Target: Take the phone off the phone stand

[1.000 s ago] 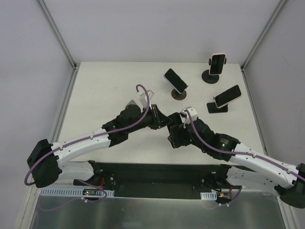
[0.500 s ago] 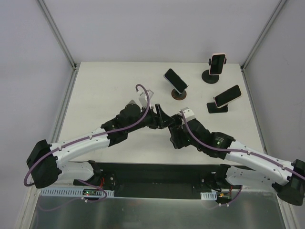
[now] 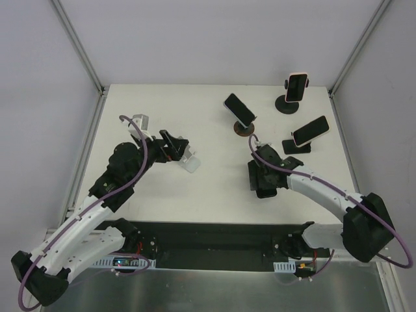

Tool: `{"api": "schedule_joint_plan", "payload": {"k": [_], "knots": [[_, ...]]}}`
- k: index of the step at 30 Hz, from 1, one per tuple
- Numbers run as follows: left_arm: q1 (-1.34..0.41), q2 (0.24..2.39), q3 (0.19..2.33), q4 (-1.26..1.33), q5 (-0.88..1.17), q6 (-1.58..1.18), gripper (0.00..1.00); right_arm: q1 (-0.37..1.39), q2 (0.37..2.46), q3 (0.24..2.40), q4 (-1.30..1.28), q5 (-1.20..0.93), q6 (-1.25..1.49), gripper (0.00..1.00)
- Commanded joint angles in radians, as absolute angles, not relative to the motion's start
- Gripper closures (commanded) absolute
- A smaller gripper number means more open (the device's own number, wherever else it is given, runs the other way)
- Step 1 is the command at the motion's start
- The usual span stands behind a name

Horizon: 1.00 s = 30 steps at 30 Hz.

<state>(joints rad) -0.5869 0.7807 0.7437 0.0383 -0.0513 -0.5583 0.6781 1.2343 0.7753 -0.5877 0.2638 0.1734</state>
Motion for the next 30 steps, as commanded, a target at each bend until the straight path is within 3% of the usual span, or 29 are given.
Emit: {"api": "schedule_joint_plan", "payload": {"k": [1, 10, 25, 30], "knots": [[-0.575, 0.695, 0.686, -0.074, -0.244, -0.376, 0.01, 0.611, 1.334, 0.879, -0.618, 0.25, 0.192, 0.67], [-0.575, 0.626, 0.615, -0.08, -0.367, -0.226, 0.01, 0.551, 1.591, 0.977, -0.626, 0.218, 0.201, 0.65], [-0.574, 0.706, 0.62, -0.043, -0.419, -0.229, 0.01, 0.549, 1.626, 0.874, -0.578, 0.149, 0.308, 0.31], [-0.574, 0.736, 0.644, -0.038, -0.423, -0.236, 0.01, 0.549, 1.617, 0.867, -0.587, 0.164, 0.334, 0.14]]}}
